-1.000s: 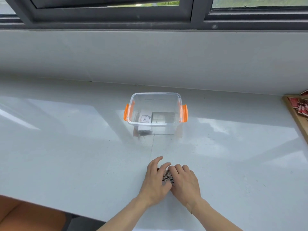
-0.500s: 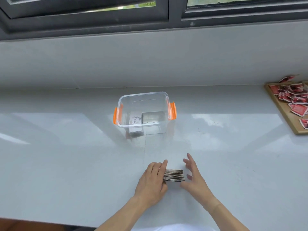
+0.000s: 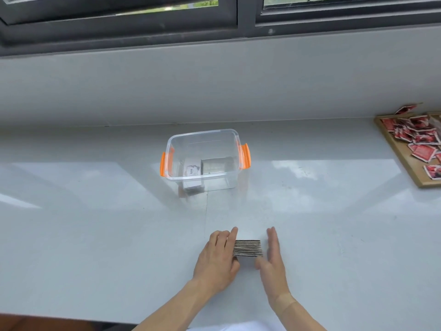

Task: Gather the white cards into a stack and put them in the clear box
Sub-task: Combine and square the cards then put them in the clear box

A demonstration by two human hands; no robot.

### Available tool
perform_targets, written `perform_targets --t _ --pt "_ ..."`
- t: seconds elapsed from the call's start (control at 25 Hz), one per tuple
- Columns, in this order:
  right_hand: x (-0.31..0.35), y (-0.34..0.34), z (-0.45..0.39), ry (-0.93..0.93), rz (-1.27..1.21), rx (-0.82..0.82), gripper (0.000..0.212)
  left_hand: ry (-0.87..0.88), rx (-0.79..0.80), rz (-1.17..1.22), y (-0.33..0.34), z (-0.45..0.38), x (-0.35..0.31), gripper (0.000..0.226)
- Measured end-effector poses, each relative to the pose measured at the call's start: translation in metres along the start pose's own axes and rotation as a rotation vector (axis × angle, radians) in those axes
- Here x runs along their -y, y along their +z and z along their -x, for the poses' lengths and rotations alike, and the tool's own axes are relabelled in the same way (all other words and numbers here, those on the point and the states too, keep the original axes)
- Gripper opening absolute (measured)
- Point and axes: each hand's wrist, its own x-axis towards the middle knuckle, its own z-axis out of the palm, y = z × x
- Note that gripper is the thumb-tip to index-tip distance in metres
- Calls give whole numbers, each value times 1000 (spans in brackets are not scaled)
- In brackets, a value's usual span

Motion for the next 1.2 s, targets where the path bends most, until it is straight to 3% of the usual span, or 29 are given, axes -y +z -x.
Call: perform_targets --t 0.16,0.32,0.48,0.6,0.72,0.84,0.96,1.2 --pt "2 2 -2 29 -4 55 85 -18 3 8 0 1 1 73" --pt "2 6 -6 -39 -55 -23 89 -26 4 -3 -1 1 1 72" --pt "-2 14 -4 -15 -43 114 94 -34 28 0 -2 1 1 72" --pt "0 -1 -9 -79 202 192 92 -23 63 9 -1 0 5 71" --pt "3 -12 -15 -348 809 210 87 10 63 -25 -2 1 7 67" --pt "6 -11 -24 -576 1180 224 60 46 33 -112 -4 1 8 51" --pt "9 -11 -31 -640 1225 213 39 80 96 -121 -8 -2 20 44" --pt "11 -12 -37 -663 1218 286 35 8 122 30 -19 -1 43 38"
